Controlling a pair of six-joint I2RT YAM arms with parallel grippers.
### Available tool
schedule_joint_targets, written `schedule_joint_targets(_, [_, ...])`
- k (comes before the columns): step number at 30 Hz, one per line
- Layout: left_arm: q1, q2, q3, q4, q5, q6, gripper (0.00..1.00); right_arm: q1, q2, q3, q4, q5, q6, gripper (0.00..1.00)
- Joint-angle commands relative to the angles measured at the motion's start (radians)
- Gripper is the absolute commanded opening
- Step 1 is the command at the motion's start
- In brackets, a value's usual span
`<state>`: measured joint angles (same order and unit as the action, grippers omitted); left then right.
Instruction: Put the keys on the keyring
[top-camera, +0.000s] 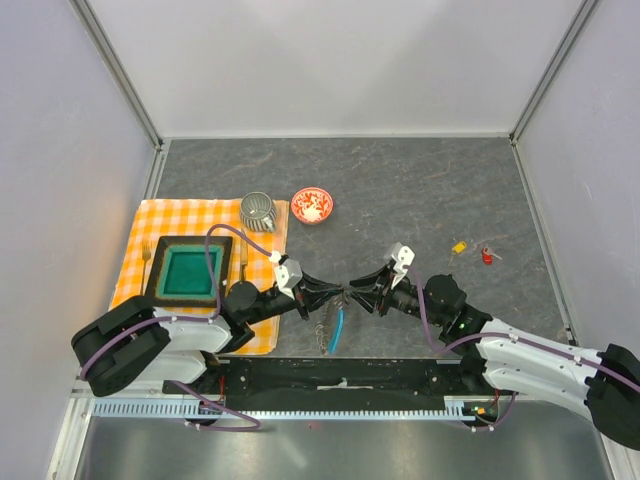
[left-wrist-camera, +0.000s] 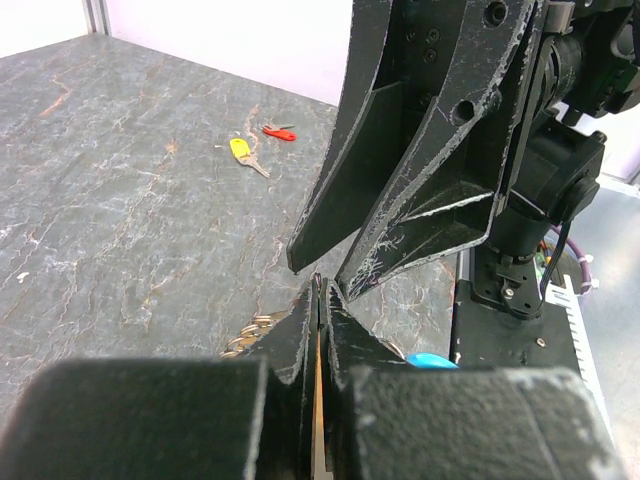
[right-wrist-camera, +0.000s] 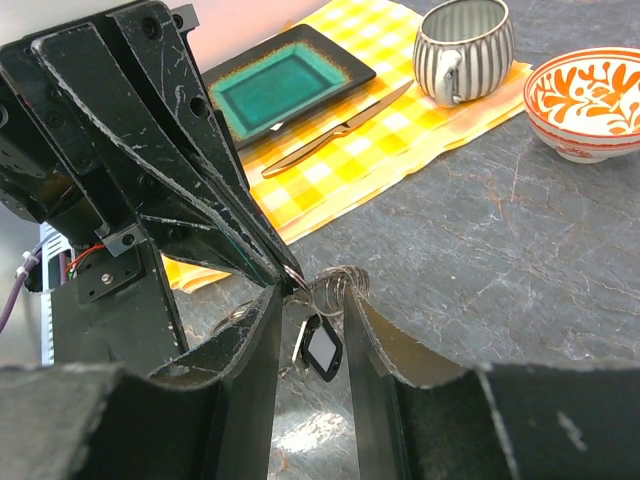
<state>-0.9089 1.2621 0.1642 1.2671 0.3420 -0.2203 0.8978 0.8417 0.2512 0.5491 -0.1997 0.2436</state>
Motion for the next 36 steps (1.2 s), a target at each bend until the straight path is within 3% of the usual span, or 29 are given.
schedule_joint_targets(1, [0.002, -0.024, 0.011, 0.282, 0.012, -0.027, 0.02, -0.005, 0.022, -0.016, 0.100, 0.017, 0.020, 0.38])
schedule_joint_targets(16, [0.004, -0.084, -0.005, 0.227, -0.021, -0.013, 0.02, -0.022, 0.020, -0.061, 0.130, 0.057, 0.028, 0.35])
schedule_joint_targets(23, [0.004, -0.081, 0.001, 0.212, 0.000, -0.008, 0.02, -0.025, 0.002, -0.030, 0.124, -0.055, 0.016, 0.36])
schedule_joint_targets(31, [0.004, -0.069, 0.011, 0.193, 0.035, 0.004, 0.02, -0.056, -0.081, 0.046, -0.073, -0.121, -0.084, 0.36])
schedule_joint_targets(36, [0.004, -0.059, 0.014, 0.207, 0.055, -0.002, 0.02, -0.103, -0.049, 0.065, -0.075, -0.188, -0.101, 0.36])
